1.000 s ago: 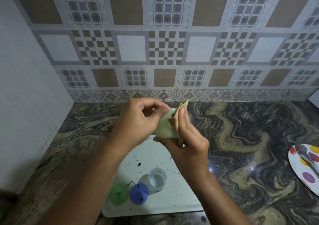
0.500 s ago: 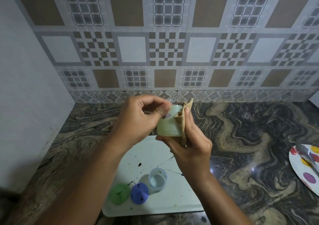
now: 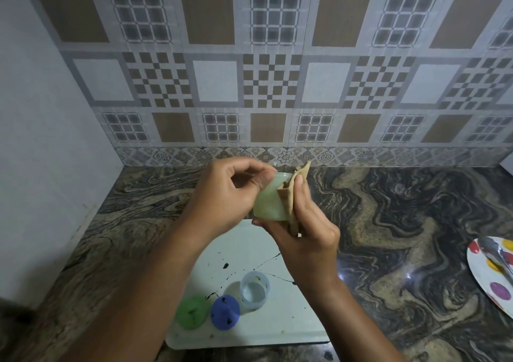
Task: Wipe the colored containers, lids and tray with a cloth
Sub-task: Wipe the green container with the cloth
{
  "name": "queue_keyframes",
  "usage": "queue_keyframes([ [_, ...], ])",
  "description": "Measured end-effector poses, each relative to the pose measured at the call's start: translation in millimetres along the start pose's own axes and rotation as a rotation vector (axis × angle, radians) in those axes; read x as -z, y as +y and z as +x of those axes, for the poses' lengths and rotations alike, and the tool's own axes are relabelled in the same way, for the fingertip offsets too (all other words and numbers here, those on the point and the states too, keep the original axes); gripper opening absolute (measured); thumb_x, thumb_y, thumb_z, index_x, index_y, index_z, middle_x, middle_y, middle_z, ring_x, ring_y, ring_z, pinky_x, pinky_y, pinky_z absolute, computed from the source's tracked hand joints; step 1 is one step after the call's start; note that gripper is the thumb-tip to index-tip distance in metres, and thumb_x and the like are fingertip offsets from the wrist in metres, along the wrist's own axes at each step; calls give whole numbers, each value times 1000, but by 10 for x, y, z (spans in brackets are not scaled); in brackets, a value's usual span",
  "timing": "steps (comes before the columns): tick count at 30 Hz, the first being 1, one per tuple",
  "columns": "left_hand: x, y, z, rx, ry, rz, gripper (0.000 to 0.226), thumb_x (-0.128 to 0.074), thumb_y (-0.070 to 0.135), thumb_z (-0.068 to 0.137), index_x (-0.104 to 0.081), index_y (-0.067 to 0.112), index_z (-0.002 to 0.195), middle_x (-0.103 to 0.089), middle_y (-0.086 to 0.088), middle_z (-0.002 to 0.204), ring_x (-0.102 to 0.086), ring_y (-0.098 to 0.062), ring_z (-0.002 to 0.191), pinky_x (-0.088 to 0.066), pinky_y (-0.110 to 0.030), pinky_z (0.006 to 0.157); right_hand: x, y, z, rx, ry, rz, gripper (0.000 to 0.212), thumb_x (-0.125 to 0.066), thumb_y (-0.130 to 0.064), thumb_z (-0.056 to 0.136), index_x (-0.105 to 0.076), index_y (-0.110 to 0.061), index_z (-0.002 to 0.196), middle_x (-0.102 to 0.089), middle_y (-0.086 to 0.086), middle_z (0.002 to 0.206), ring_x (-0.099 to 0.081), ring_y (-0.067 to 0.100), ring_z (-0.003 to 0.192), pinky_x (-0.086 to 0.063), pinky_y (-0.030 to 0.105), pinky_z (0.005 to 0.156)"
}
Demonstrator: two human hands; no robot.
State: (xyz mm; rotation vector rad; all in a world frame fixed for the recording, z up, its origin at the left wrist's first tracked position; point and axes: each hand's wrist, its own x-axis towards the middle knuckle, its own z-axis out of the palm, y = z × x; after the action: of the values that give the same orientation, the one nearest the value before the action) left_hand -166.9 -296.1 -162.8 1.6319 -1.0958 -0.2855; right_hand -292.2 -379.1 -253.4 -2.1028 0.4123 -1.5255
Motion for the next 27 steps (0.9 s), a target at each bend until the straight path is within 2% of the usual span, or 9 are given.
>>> queue_keyframes([
  [2, 38, -28, -6, 74, -40, -108, 15, -68, 21, 91, -77, 18, 101, -72, 19, 73, -61, 5, 56, -47, -10, 53, 28, 3, -1, -22, 0, 37, 85, -86, -34, 76, -47, 5, 141, -56, 14, 139, -60, 22, 129, -50, 22, 105],
  [4, 66, -79, 2, 110, -32, -107, 11, -71, 14, 89, -78, 19, 95, -69, 19, 66, -56, 7, 49, -41, -7, 47, 26, 22, -11, -40, -20, 54, 89, -88, -33, 74, -45, 4, 142, -57, 13, 138, -60, 22, 130, -48, 20, 106],
  [7, 17, -137, -16, 78, 33, 47, 16, -77, 17, 84, -74, 32, 82, -72, 17, 74, -63, 3, 64, -46, -9, 58, -3, 25, -26, -58, -100, 24, 91, -89, -28, 73, -44, 5, 145, -61, 22, 137, -56, 20, 133, -43, 14, 107],
  [11, -77, -238, -49, 63, 125, 114, 11, -78, 22, 83, -74, 32, 81, -72, 17, 77, -66, 2, 74, -42, -5, 64, -13, 84, 7, -14, -192, -25, 90, -87, -34, 74, -48, 9, 143, -52, 28, 145, -42, 19, 143, -42, 14, 109],
  [14, -89, -346, -18, 57, 188, 106, 10, -78, 18, 84, -75, 27, 84, -73, 14, 81, -66, 3, 76, -43, -5, 67, -62, 148, -43, 17, -205, -9, 70, -79, -31, 87, -53, 7, 140, -46, 24, 150, -45, 27, 142, -44, 22, 111],
  [17, -82, -438, 19, 73, 221, 94, 8, -77, 15, 84, -76, 22, 87, -73, 13, 85, -66, 3, 77, -44, -4, 67, -107, 247, -163, -15, -208, 16, 51, -67, -21, 95, -57, 4, 138, -49, 24, 148, -46, 24, 141, -43, 18, 110],
  [22, -50, -656, 98, 98, 243, 73, 6, -76, 17, 85, -76, 22, 88, -72, 9, 79, -60, 5, 54, -44, -16, 56, -123, 404, -372, -112, -268, 11, 46, -67, -21, 96, -60, 0, 137, -56, 5, 139, -49, 16, 136, -44, 13, 106],
  [24, -69, -774, 134, 81, 237, 115, 5, -77, 16, 84, -77, 18, 89, -72, 9, 82, -62, 5, 61, -48, -22, 59, -117, 466, -380, -211, -267, -5, 47, -68, -19, 93, -60, -2, 137, -56, -2, 136, -50, 14, 135, -39, 8, 107],
  [27, -154, -1004, 182, 56, 213, 209, 7, -78, 16, 82, -78, 17, 89, -73, 5, 87, -66, -8, 81, -53, -28, 75, -106, 549, -300, -359, -255, 1, 46, -66, -18, 95, -59, -3, 138, -55, -4, 136, -44, -1, 134, -34, 3, 106],
])
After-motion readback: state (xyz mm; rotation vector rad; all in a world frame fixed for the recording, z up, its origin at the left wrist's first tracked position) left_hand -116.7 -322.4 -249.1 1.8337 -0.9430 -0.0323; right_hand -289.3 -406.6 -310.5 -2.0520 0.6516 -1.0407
